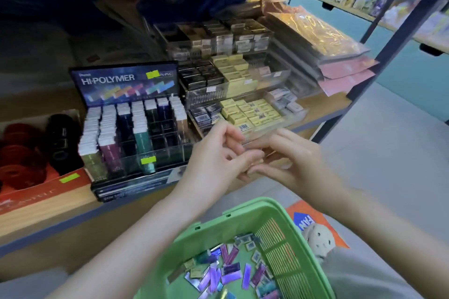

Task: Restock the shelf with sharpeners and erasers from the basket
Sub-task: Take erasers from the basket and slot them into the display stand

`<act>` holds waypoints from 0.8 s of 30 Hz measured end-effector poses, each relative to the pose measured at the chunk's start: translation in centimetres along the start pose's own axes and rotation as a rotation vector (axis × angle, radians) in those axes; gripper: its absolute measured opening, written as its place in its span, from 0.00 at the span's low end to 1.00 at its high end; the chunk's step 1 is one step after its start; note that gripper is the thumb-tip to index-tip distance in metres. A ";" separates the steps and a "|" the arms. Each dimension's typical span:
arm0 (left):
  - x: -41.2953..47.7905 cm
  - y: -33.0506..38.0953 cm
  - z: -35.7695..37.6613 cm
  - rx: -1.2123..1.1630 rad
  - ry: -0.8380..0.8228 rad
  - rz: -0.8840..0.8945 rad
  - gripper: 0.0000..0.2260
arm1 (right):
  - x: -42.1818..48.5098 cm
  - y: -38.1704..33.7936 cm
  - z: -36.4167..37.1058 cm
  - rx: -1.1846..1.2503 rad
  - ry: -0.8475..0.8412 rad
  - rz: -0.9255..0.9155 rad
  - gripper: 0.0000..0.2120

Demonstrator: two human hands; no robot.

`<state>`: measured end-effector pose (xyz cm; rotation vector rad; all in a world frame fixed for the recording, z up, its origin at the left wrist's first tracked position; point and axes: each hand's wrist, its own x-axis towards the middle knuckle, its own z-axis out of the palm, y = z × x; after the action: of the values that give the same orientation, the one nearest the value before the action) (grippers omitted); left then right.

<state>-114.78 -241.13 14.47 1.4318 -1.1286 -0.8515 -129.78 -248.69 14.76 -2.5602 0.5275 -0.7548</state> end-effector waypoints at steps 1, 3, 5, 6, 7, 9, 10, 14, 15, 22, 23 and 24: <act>0.8 0.1 0.7 0.045 -0.007 0.029 0.09 | -0.1 1.0 -0.7 -0.048 0.004 0.008 0.13; 2.8 -0.4 1.5 0.286 0.013 0.167 0.05 | -0.1 3.4 -1.7 -0.098 0.055 0.094 0.15; 4.8 -1.3 1.7 0.548 -0.013 0.281 0.08 | 0.3 6.0 -2.4 -0.138 0.125 0.201 0.16; 5.8 -1.9 1.7 0.671 -0.044 0.303 0.10 | 0.6 7.3 -2.7 -0.168 0.154 0.249 0.15; 6.7 -2.5 1.6 0.783 -0.071 0.316 0.12 | 1.1 8.4 -2.9 -0.195 0.173 0.295 0.15; 8.2 -3.6 1.6 0.953 -0.110 0.320 0.16 | 2.3 10.1 -3.0 -0.214 0.193 0.378 0.14; 8.7 -4.0 1.5 1.002 -0.131 0.307 0.18 | 3.0 10.7 -2.8 -0.209 0.188 0.410 0.14; 9.4 -4.9 1.2 1.075 -0.177 0.244 0.20 | 5.5 11.8 -1.6 -0.223 0.063 0.434 0.16; 9.4 -5.0 1.3 1.076 -0.179 0.246 0.20 | 6.0 11.9 -1.3 -0.221 0.014 0.433 0.15; 9.1 -5.7 1.5 1.037 -0.142 0.262 0.19 | 8.0 12.1 -0.6 -0.214 -0.200 0.418 0.10; 9.1 -5.7 1.6 1.036 -0.137 0.270 0.19 | 8.2 12.0 -0.6 -0.207 -0.185 0.430 0.09; 9.1 -5.8 1.6 1.035 -0.132 0.277 0.19 | 8.3 12.0 -0.6 -0.192 -0.166 0.448 0.07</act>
<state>-112.50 -250.40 9.21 1.9614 -1.9651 -0.1139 -126.43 -262.79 12.86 -2.5009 1.1125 -0.3447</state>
